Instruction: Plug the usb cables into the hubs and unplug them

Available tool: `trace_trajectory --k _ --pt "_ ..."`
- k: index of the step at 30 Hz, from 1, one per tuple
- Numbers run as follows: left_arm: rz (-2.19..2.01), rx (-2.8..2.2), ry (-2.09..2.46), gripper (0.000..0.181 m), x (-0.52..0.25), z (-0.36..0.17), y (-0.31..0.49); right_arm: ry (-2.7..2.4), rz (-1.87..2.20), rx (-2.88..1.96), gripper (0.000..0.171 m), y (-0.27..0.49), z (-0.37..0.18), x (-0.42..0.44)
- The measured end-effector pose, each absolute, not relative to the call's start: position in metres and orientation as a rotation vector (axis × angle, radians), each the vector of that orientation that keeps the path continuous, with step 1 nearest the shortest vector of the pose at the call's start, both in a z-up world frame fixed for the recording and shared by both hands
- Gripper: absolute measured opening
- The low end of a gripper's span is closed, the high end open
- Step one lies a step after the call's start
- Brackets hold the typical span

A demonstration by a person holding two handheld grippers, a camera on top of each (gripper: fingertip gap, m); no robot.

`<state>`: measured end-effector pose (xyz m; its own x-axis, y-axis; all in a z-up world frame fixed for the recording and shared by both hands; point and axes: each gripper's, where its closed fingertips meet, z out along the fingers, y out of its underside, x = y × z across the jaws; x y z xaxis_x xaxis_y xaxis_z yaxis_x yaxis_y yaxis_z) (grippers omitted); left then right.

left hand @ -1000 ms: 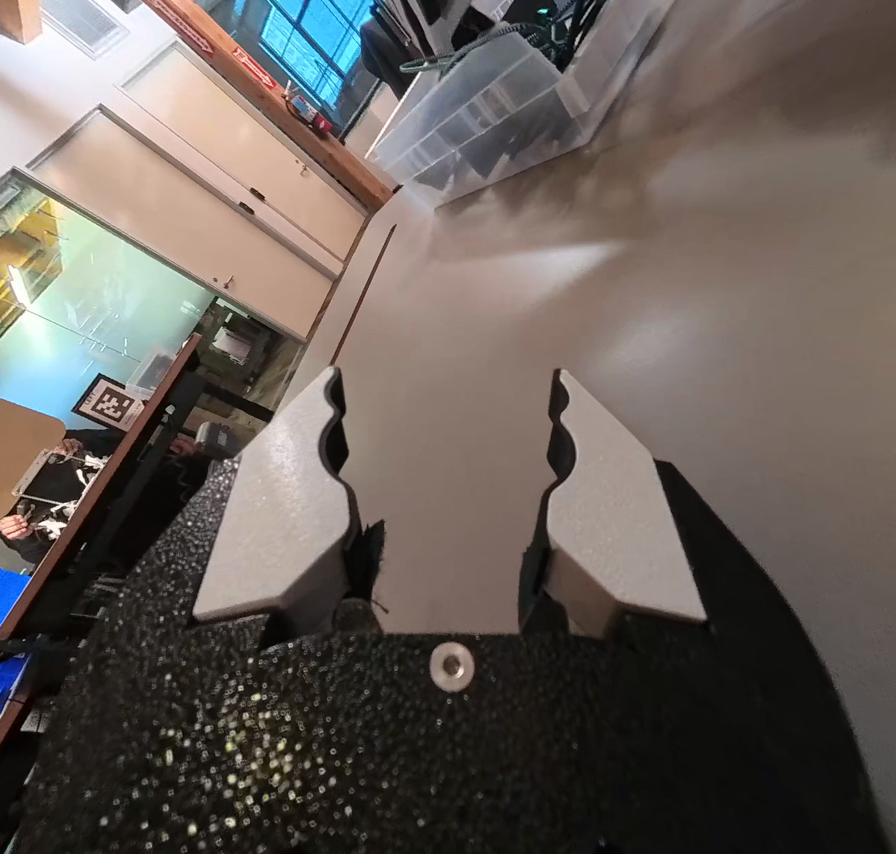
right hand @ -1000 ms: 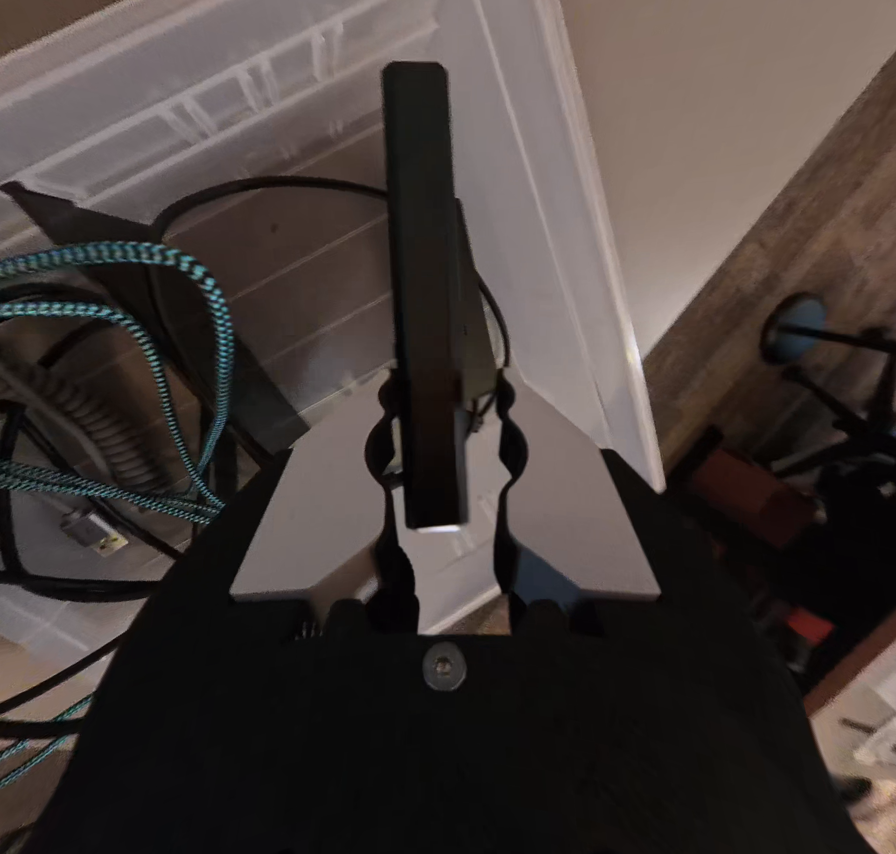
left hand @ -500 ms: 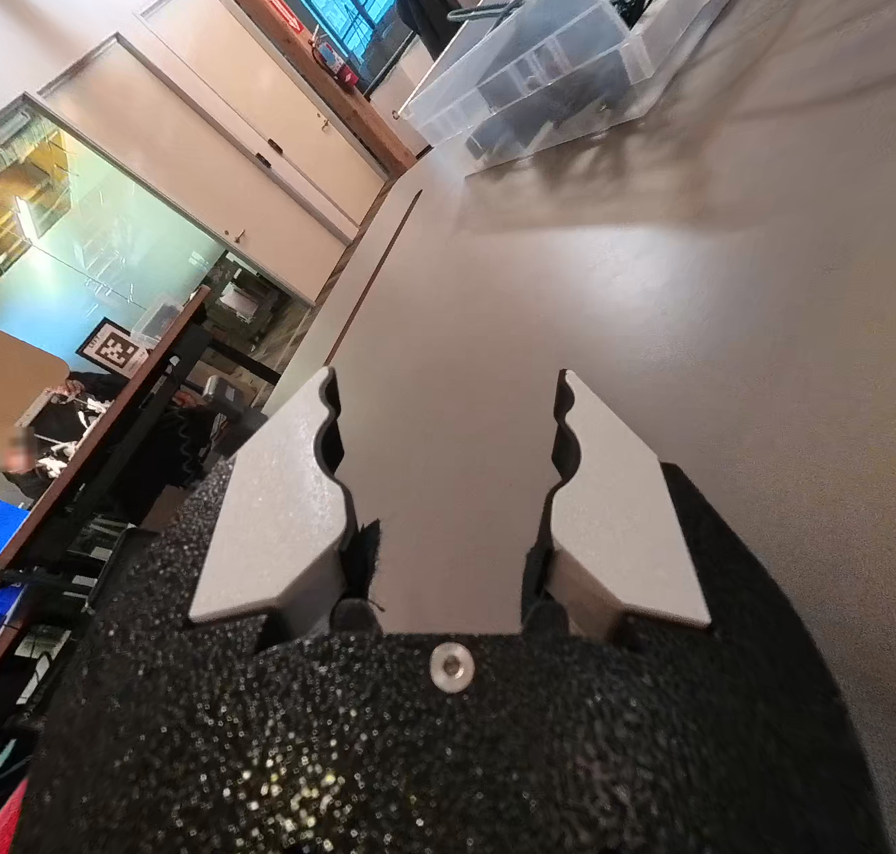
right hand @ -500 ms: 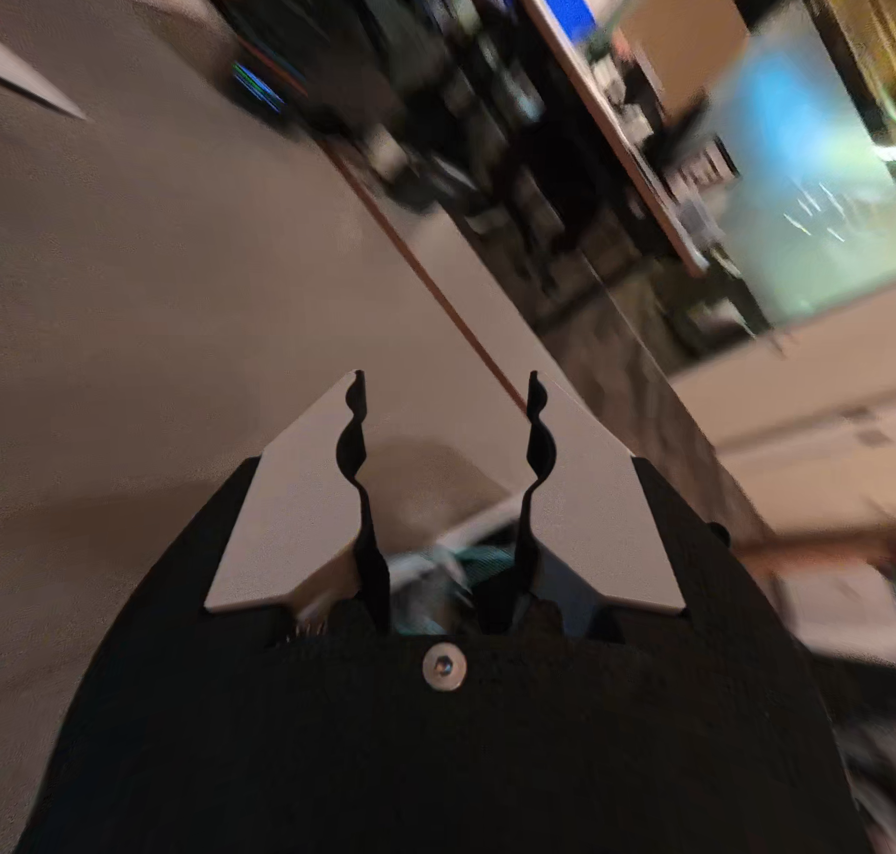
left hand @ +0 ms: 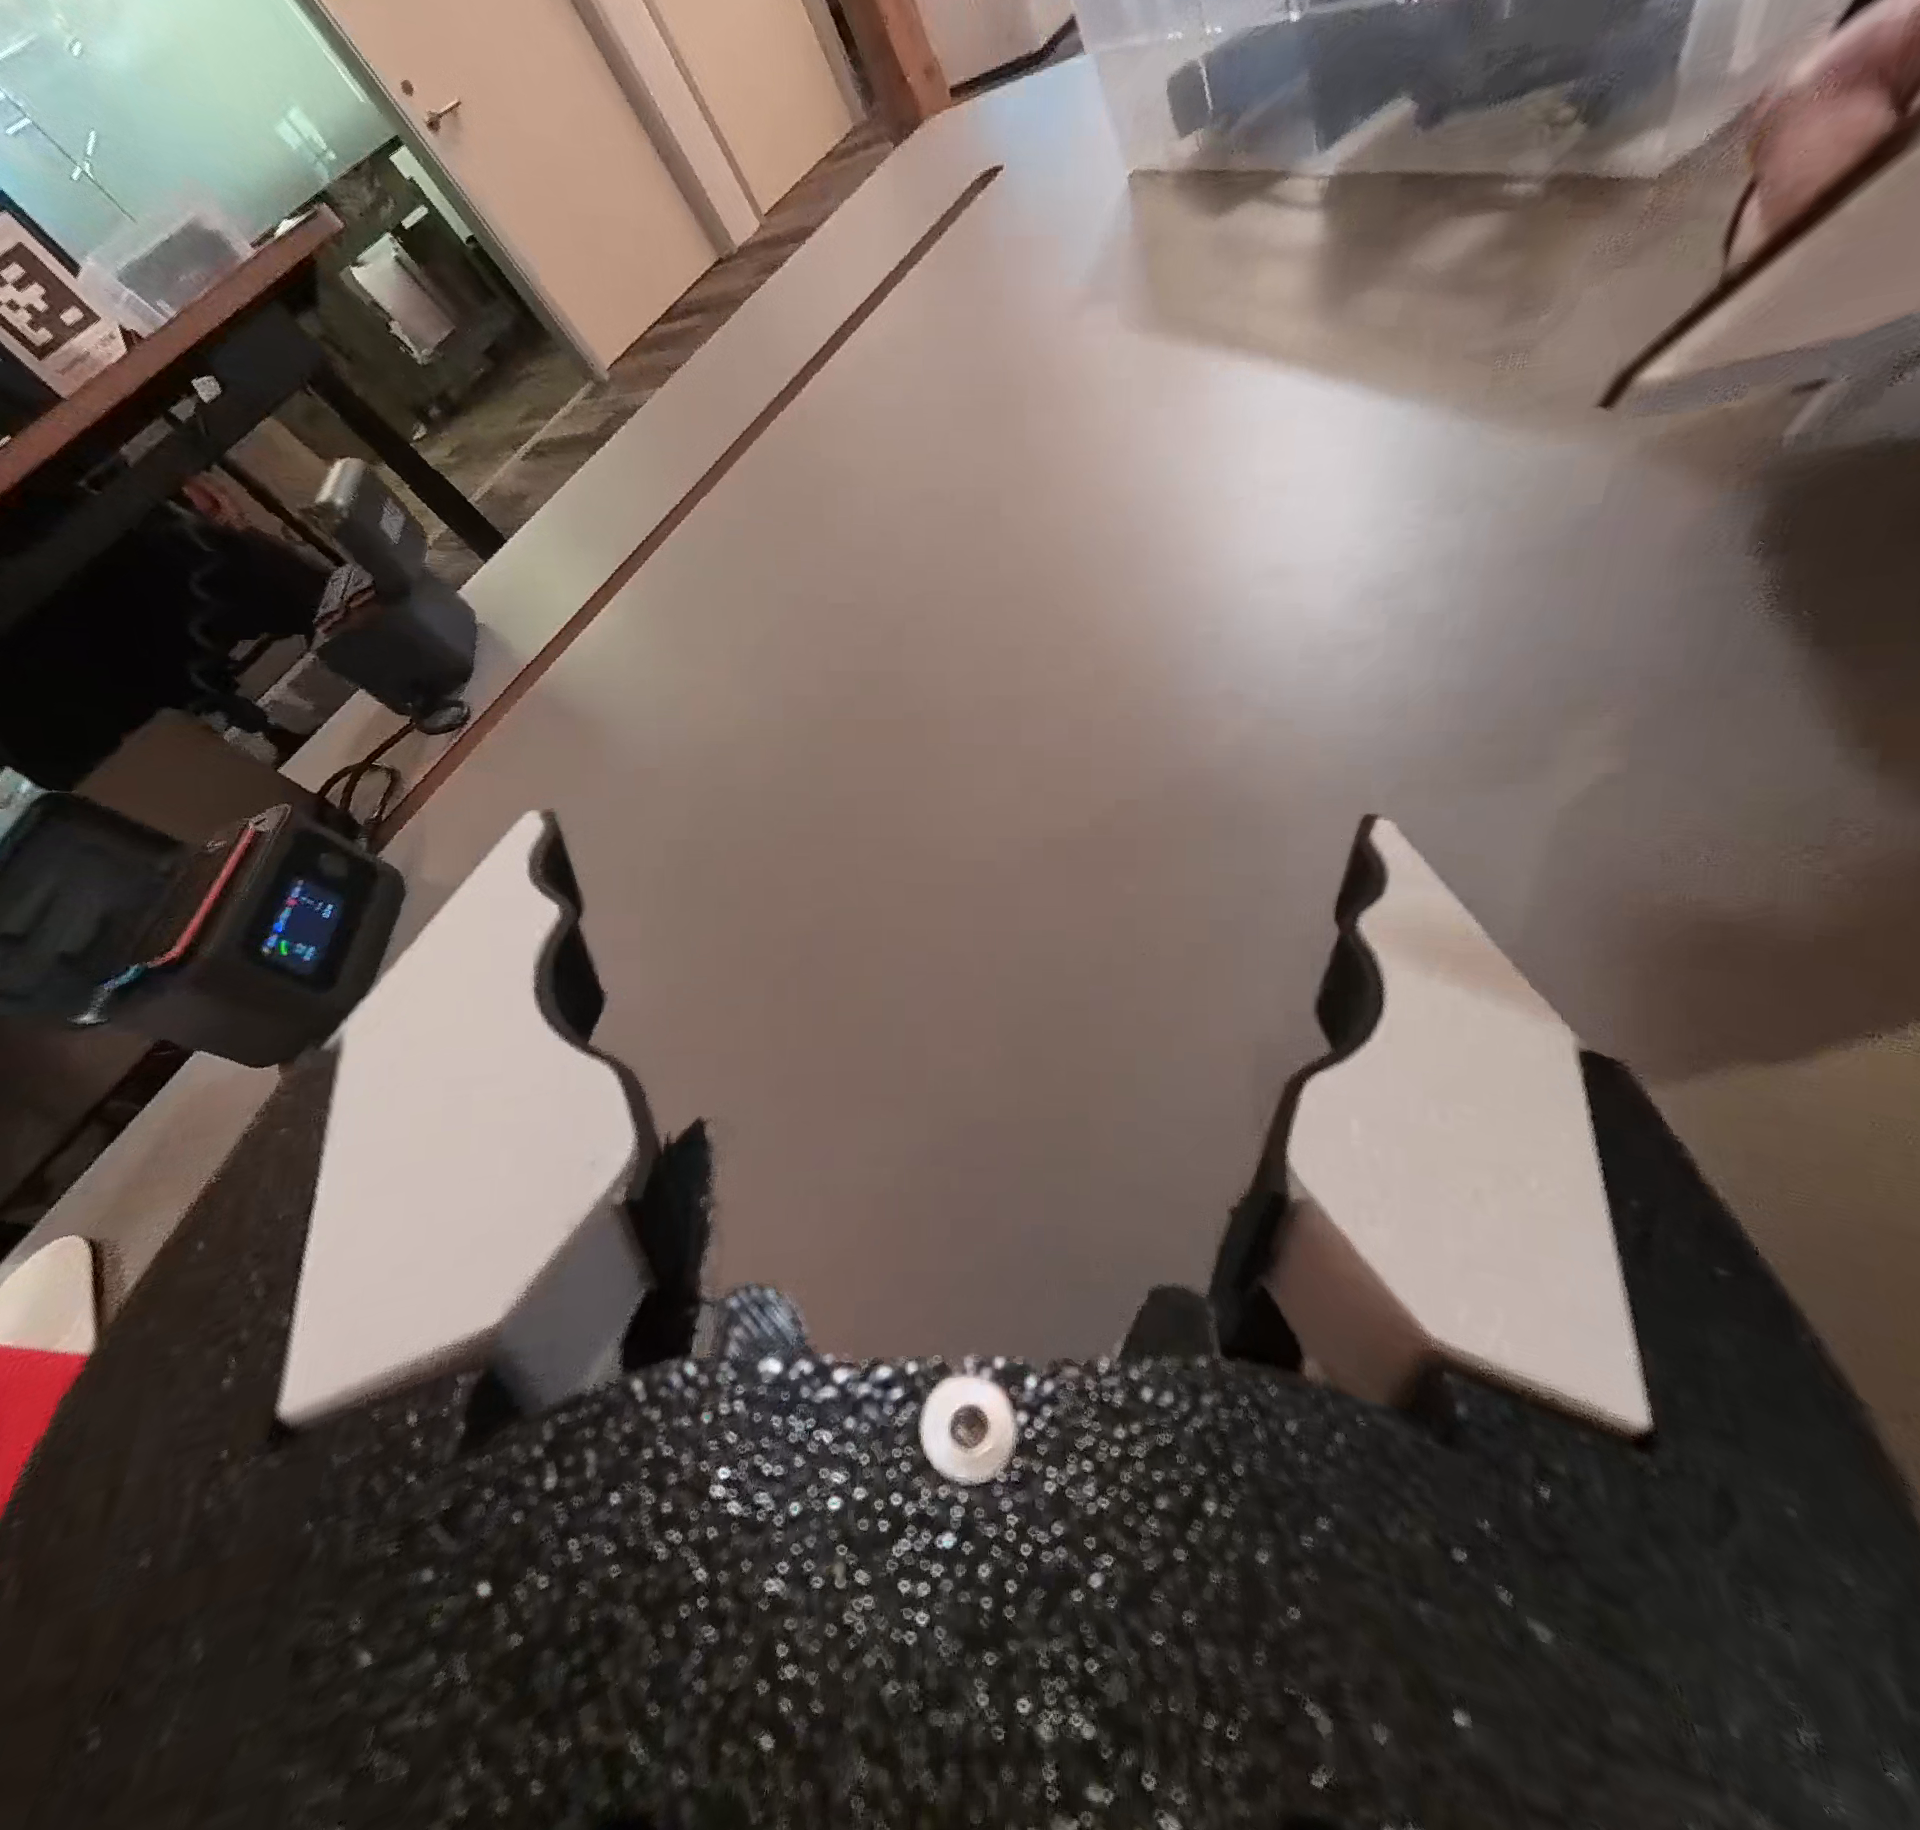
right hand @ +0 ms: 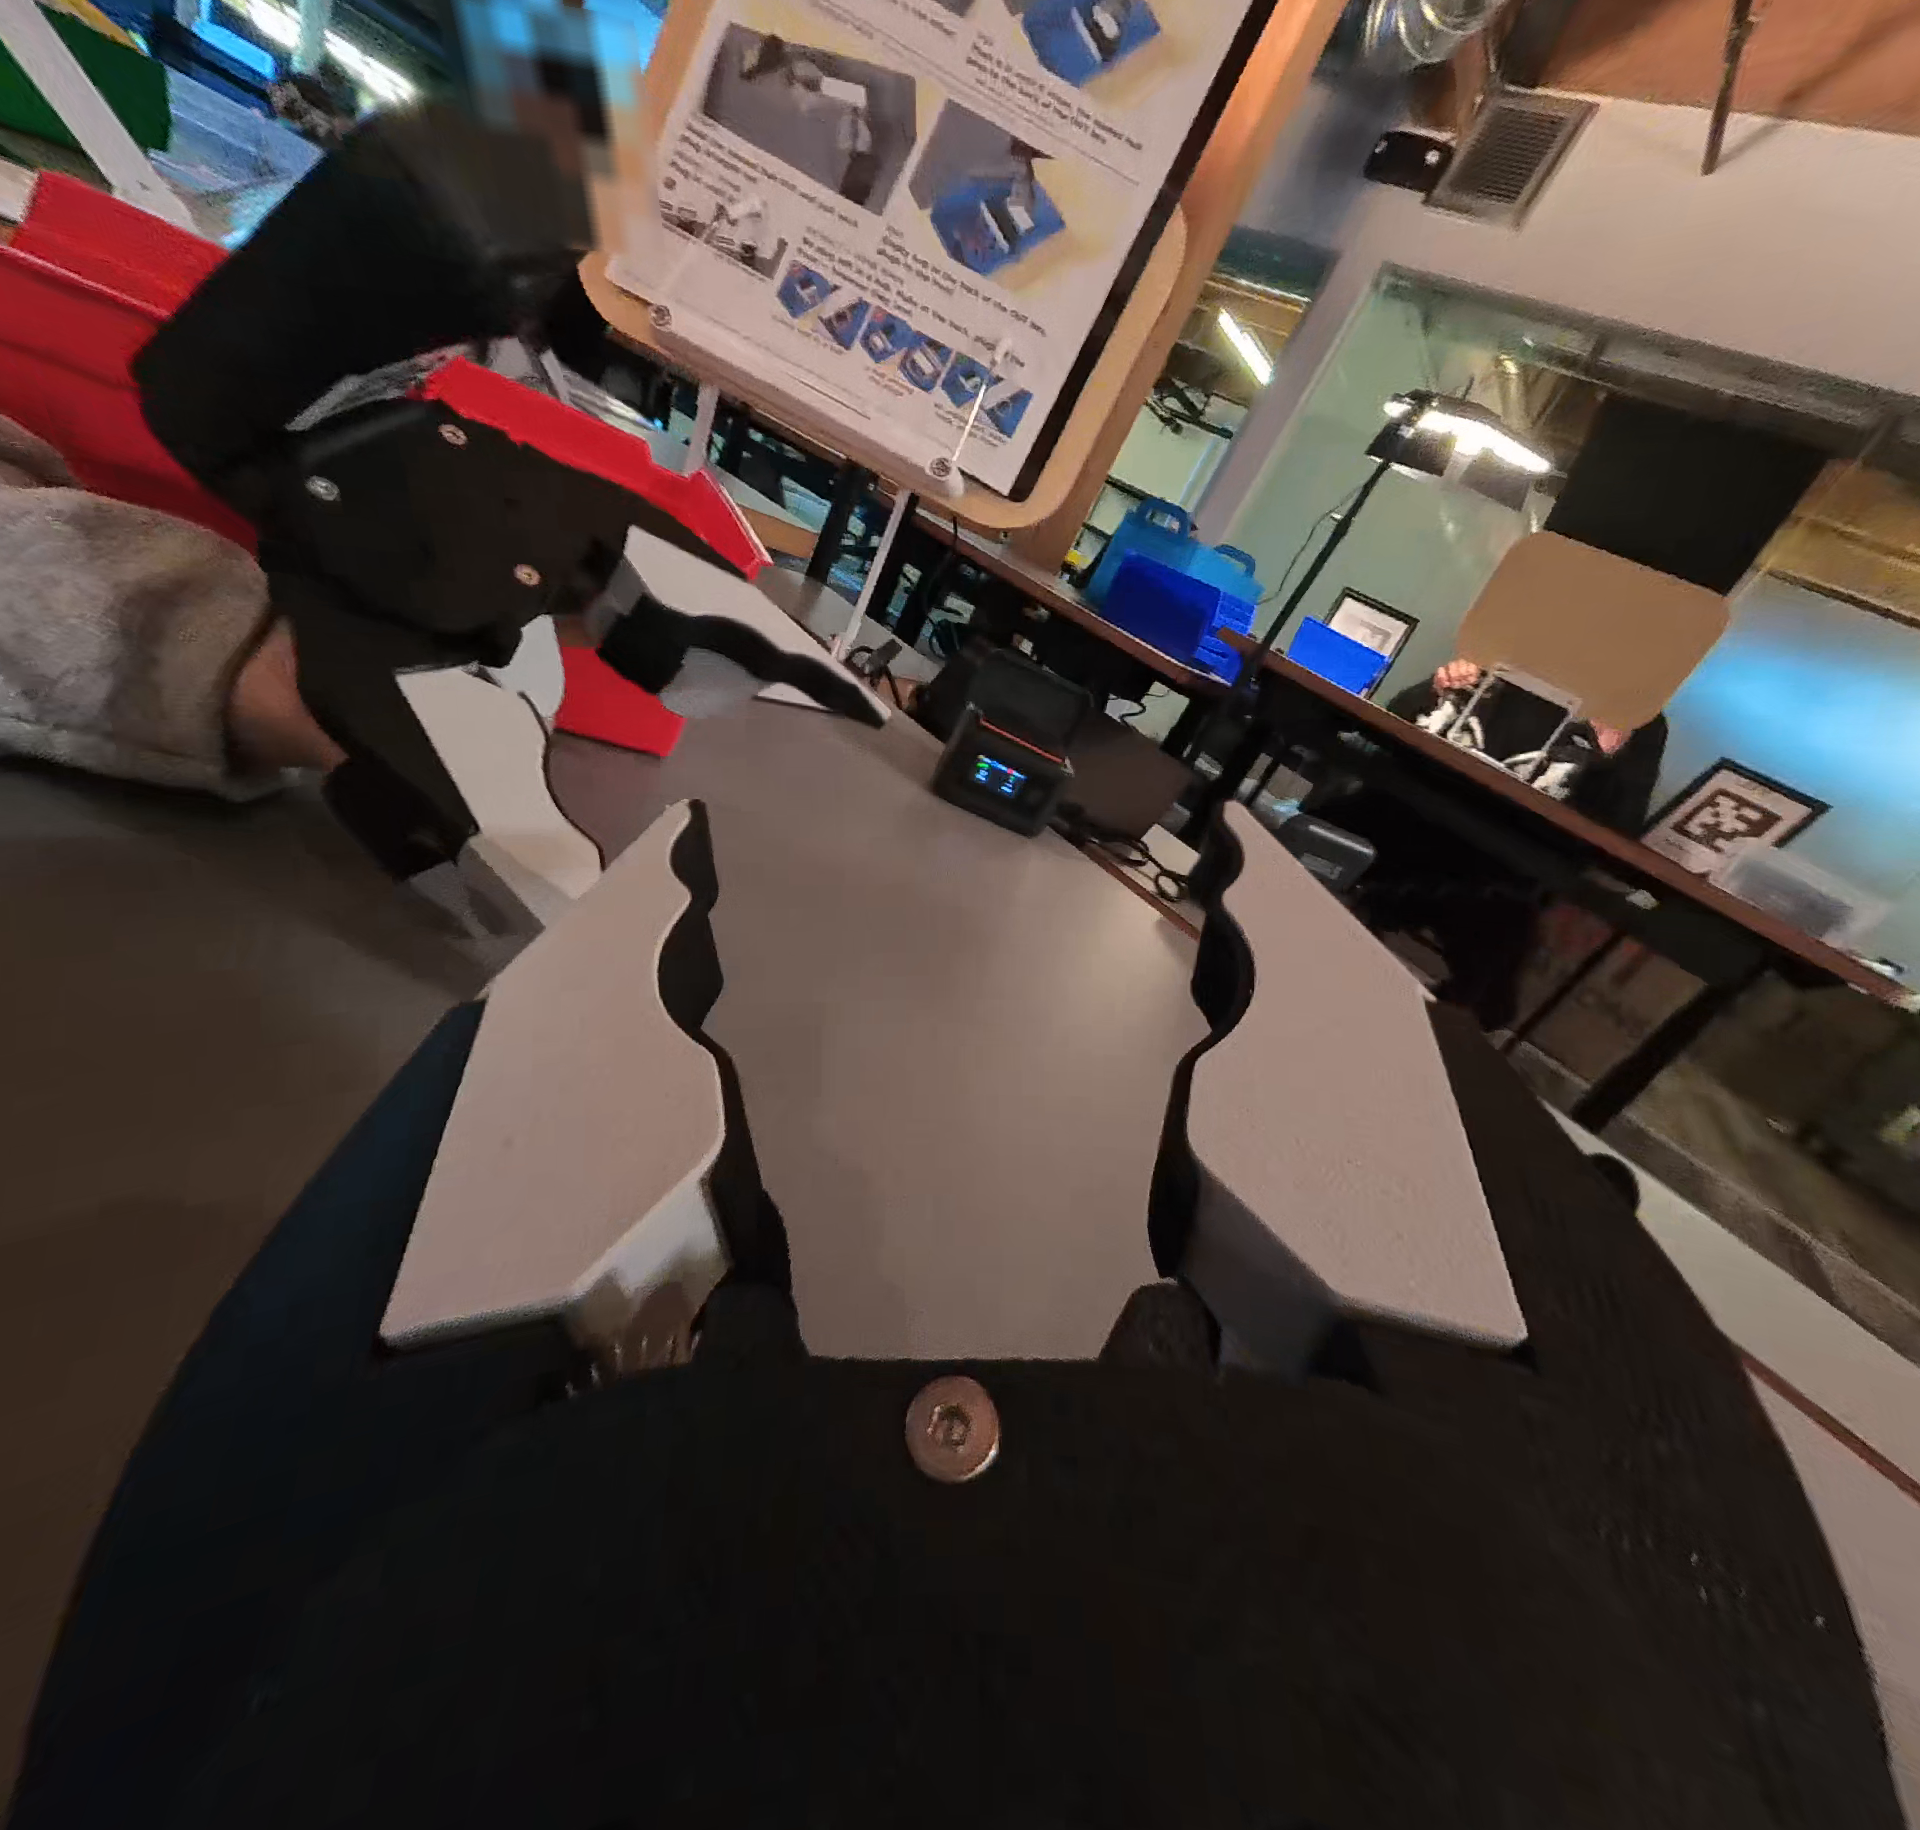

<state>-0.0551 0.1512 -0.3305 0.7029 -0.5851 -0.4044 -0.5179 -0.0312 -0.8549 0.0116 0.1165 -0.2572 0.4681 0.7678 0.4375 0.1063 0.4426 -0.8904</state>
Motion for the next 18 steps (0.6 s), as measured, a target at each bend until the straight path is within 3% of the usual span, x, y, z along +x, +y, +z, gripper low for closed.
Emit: trace_trajectory --k 5,8,13,15,18 --pt "-0.110 -1.653 0.891 0.149 -0.054 -0.326 0.150 -0.788 0.532 -0.964 0.123 0.131 -0.225 0.029" --pt "-0.102 -1.627 0.914 0.150 -0.049 -0.324 0.147 -0.750 0.551 -0.986 0.130 0.135 -0.225 0.035" --pt "-0.015 -1.588 0.884 0.151 -0.046 -0.310 0.139 -0.746 0.575 -0.960 0.131 0.126 -0.220 0.038" --pt "0.043 -1.657 0.826 0.143 -0.048 -0.311 0.131 -0.757 0.562 -0.953 0.130 0.123 -0.220 0.039" --pt "0.055 -1.758 0.755 0.139 -0.044 -0.315 0.102 -0.754 0.541 -0.930 0.118 0.121 -0.216 0.043"
